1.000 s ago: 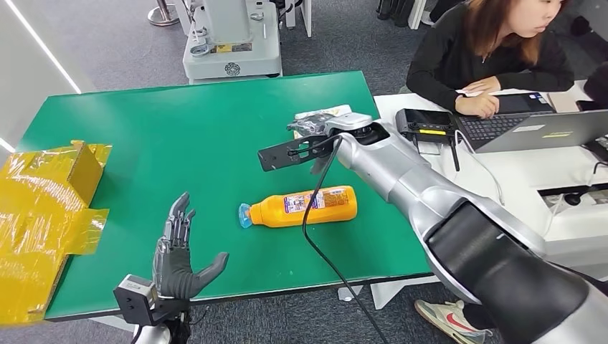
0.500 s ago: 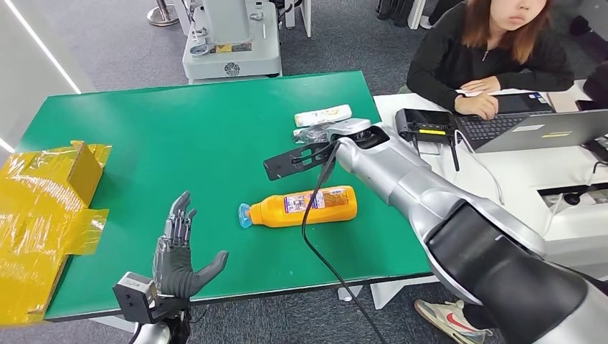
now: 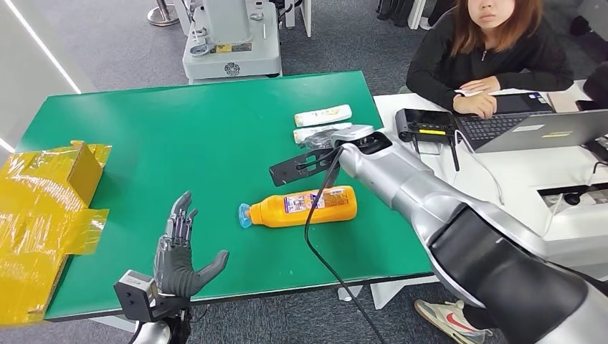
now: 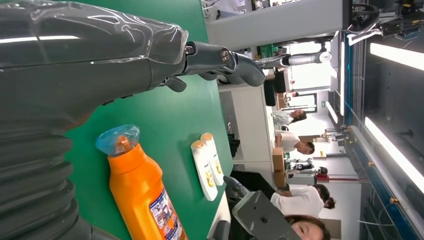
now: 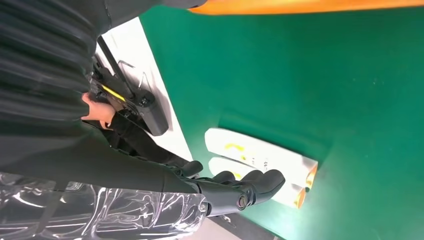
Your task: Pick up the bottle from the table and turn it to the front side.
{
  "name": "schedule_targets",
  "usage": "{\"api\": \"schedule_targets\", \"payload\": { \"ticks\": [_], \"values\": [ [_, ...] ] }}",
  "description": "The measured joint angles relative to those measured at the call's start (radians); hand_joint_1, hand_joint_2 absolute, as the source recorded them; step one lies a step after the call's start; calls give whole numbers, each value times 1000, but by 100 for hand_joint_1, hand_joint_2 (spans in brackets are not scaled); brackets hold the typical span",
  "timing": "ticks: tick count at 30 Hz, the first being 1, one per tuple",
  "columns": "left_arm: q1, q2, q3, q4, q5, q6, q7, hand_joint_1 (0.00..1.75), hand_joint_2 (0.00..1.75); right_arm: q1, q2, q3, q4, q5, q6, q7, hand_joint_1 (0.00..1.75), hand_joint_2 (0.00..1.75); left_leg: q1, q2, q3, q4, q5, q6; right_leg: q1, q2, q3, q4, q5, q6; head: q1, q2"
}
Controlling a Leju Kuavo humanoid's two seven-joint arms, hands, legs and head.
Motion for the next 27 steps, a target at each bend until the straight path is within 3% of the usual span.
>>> {"api": "schedule_targets", "payload": {
  "ticks": [27],
  "values": [
    [0, 1, 0, 1, -1, -10, 7, 0, 175, 59, -14, 30, 0, -21, -8, -44, 0, 175, 0, 0, 0, 0, 0, 0, 0, 0, 0, 0, 0, 0, 0, 0]
  ]
}}
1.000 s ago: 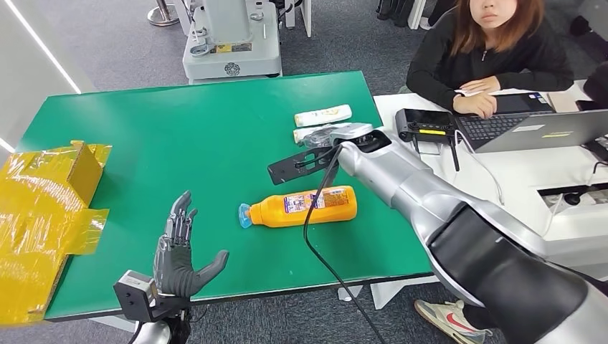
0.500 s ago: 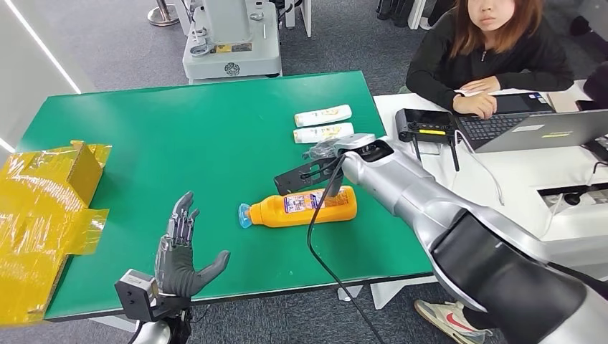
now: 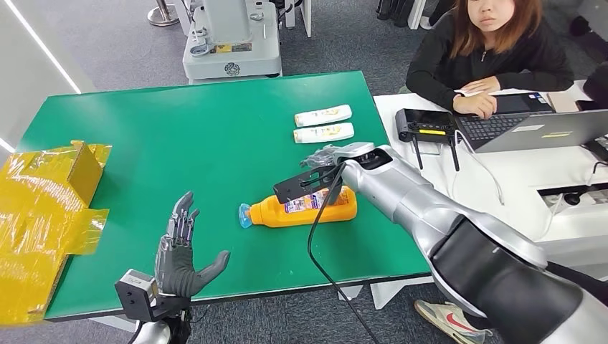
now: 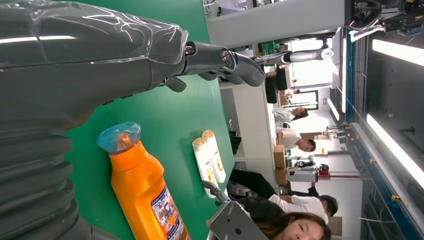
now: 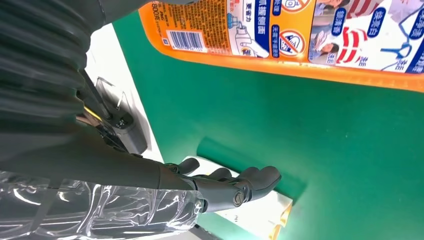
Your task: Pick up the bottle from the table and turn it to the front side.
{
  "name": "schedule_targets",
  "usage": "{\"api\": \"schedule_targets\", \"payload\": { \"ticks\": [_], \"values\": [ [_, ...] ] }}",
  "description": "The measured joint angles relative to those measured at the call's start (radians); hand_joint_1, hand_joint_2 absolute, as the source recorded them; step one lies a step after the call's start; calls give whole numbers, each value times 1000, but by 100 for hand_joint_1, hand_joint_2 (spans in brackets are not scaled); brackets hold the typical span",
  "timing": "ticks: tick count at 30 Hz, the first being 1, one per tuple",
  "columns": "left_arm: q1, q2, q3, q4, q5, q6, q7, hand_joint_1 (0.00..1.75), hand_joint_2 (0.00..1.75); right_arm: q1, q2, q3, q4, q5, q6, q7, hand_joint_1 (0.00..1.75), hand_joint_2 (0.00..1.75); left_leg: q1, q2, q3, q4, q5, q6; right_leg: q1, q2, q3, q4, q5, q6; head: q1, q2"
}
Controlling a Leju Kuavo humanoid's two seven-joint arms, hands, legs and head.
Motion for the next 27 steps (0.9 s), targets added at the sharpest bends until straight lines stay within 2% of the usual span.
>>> {"api": "schedule_targets", "payload": {
  "ticks": [27],
  "values": [
    [-6, 0, 0, 0, 28, -13, 0, 0, 175, 62, -5, 24, 0, -1, -3, 18, 0, 175, 0, 0, 0, 0, 0, 0, 0, 0, 0, 0, 0, 0, 0, 0]
  ]
}}
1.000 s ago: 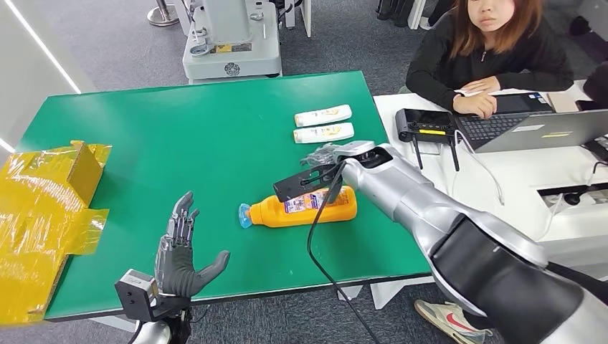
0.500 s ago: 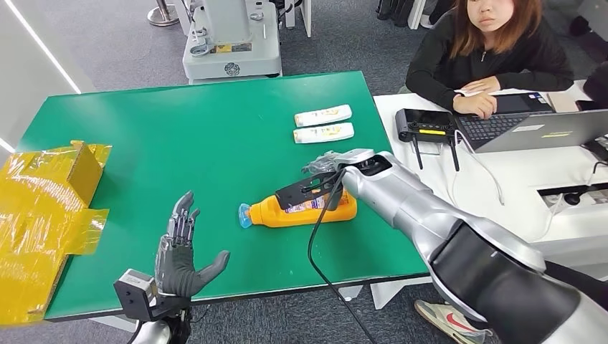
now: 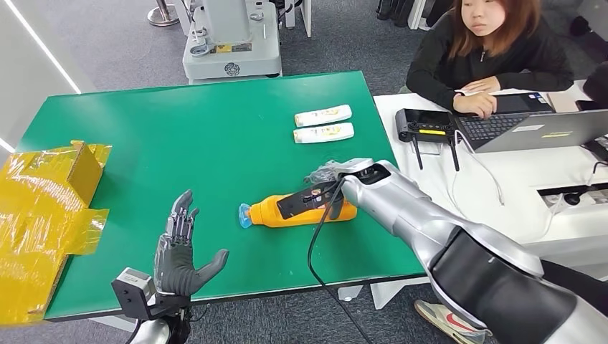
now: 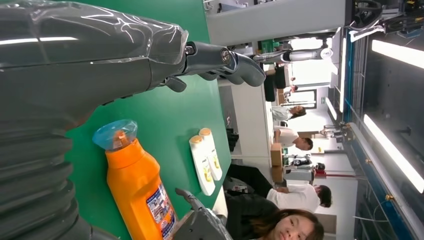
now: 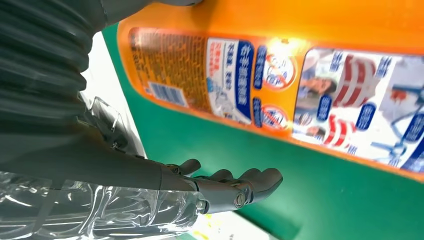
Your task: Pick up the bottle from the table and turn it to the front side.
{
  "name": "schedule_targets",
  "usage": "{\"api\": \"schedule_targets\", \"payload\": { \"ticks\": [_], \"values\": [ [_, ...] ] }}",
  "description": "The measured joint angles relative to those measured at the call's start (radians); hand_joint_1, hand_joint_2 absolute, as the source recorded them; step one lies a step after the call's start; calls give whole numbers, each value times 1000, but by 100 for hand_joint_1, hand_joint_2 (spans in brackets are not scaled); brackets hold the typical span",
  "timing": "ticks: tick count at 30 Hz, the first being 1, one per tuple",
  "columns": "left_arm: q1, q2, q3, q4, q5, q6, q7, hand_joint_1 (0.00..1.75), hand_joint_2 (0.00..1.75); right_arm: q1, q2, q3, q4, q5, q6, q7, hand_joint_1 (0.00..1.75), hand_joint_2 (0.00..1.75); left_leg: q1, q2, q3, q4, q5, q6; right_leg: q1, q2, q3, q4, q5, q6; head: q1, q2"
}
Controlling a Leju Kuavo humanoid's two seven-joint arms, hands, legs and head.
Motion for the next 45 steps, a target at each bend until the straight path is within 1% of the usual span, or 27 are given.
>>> {"api": "schedule_targets", "payload": {
  "ticks": [7, 14, 17, 18, 21, 23, 32, 36, 39, 41, 43, 45],
  "values": [
    [1, 0, 0, 0, 4, 0, 0, 0, 175, 34, 0, 0, 0, -25, -22, 1, 0, 175, 0, 0, 0, 0, 0, 0, 0, 0, 0, 0, 0, 0, 0, 0],
    [1, 0, 0, 5, 6, 0, 0, 0, 175, 76, 0, -9, 2, -52, -94, 19, 0, 175, 0, 0, 0, 0, 0, 0, 0, 0, 0, 0, 0, 0, 0, 0],
    [1, 0, 0, 7, 6, 0, 0, 0, 175, 90, 0, -18, 5, -51, -115, 23, 14, 175, 0, 0, 0, 0, 0, 0, 0, 0, 0, 0, 0, 0, 0, 0],
    [1, 0, 0, 8, 6, 0, 0, 0, 175, 93, 0, -20, 6, -50, -119, 23, 55, 175, 0, 0, 0, 0, 0, 0, 0, 0, 0, 0, 0, 0, 0, 0],
    [2, 0, 0, 9, 6, 0, 0, 0, 175, 97, 0, -24, 7, -46, -122, 24, 168, 175, 0, 0, 0, 0, 0, 0, 0, 0, 0, 0, 0, 0, 0, 0],
    [3, 0, 0, 9, 7, 0, 0, 0, 175, 98, 0, -26, 7, -41, -123, 27, 172, 175, 0, 0, 0, 0, 0, 0, 0, 0, 0, 0, 0, 0, 0, 0],
    [10, 0, 0, 14, 11, 4, -2, 0, 175, 104, 0, -27, 8, -28, -155, 31, 170, 175, 0, 0, 0, 0, 0, 0, 0, 0, 1, 0, 0, 0, 0, 0],
    [12, 0, 0, 17, 12, 4, -5, 0, 175, 106, 0, -27, 8, -15, -165, 32, 175, 175, 0, 0, 1, 0, 0, 0, 0, 0, 1, 0, 0, 0, 0, 0],
    [14, 0, 0, 17, 12, 6, -5, 0, 175, 110, 0, -27, 8, -14, -198, 28, 175, 175, 0, 0, 1, 0, 0, 0, 0, 0, 1, 0, 0, 0, 0, 0],
    [16, 0, 1, 17, 11, 10, -5, 0, 175, 117, 0, -32, 7, -27, -234, 12, 175, 175, 0, 0, 1, 0, 0, 0, 0, 0, 1, 0, 0, 0, 0, 0],
    [23, 0, 6, 17, 7, 13, -6, 0, 175, 132, -2, -47, 5, -61, -282, -23, 175, 175, 0, 1, 1, 0, 0, 0, 0, 1, 1, 0, 0, 0, 0, 0],
    [36, -1, 14, 15, -1, 17, -7, 0, 175, 157, -5, -79, -2, -119, -334, -75, 175, 175, 0, 0, 1, 0, 0, 0, 1, 1, 1, 0, 0, 0, 0, 0]
  ]
}}
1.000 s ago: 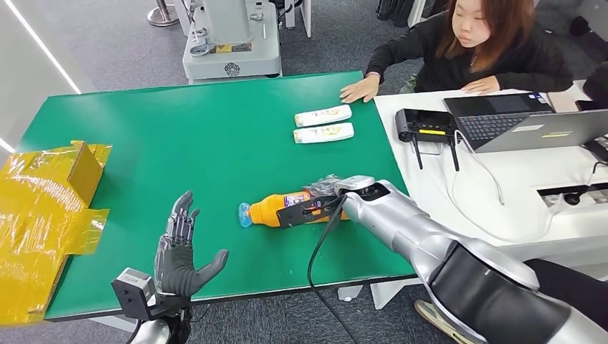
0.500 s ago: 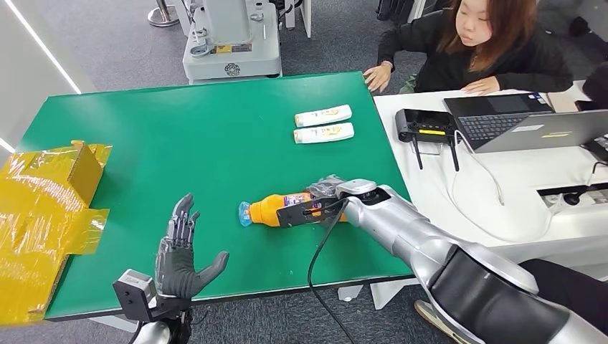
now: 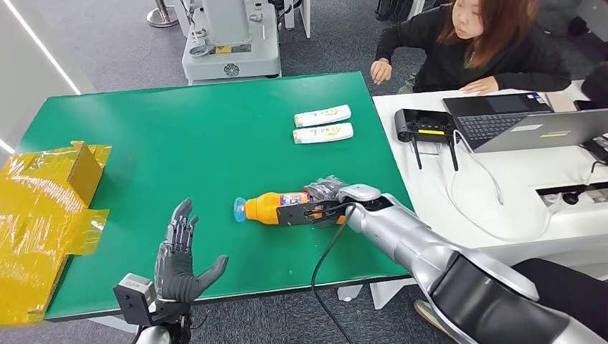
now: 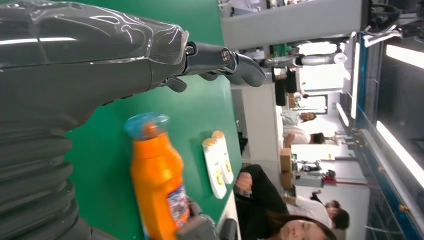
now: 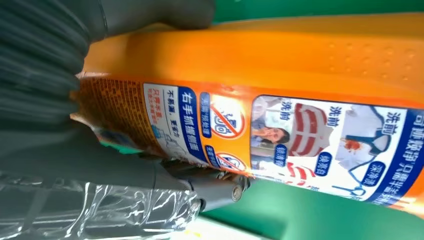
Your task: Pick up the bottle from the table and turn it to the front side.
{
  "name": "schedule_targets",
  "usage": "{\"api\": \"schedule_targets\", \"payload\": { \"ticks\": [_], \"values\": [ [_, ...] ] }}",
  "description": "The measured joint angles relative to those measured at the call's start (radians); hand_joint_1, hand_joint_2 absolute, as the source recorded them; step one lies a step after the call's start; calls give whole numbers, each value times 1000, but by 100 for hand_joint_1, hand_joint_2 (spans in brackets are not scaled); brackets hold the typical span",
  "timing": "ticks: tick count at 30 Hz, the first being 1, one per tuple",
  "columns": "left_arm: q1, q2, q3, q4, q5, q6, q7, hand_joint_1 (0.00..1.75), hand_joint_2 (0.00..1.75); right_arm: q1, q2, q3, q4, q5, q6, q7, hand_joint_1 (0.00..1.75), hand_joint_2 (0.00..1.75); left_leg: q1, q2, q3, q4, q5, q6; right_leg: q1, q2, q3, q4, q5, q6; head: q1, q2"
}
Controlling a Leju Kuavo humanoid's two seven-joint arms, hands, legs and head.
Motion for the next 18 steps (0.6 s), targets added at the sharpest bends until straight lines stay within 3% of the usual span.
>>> {"api": "schedule_targets", "payload": {
  "ticks": [9, 18],
  "values": [
    [68, -9, 28, -37, -57, 7, 1, 0, 175, 234, -23, -262, -169, -243, -147, -240, 175, 175, 0, -2, -1, 0, -2, 1, 1, -2, 0, -1, -2, 1, 0, 0],
    [82, -9, 28, -48, -59, 35, -2, 0, 175, 522, -26, -456, -466, -344, -213, -268, 175, 175, 0, -2, -2, 0, -3, 1, 1, -3, 0, -1, -3, 1, 0, 0]
  ]
}}
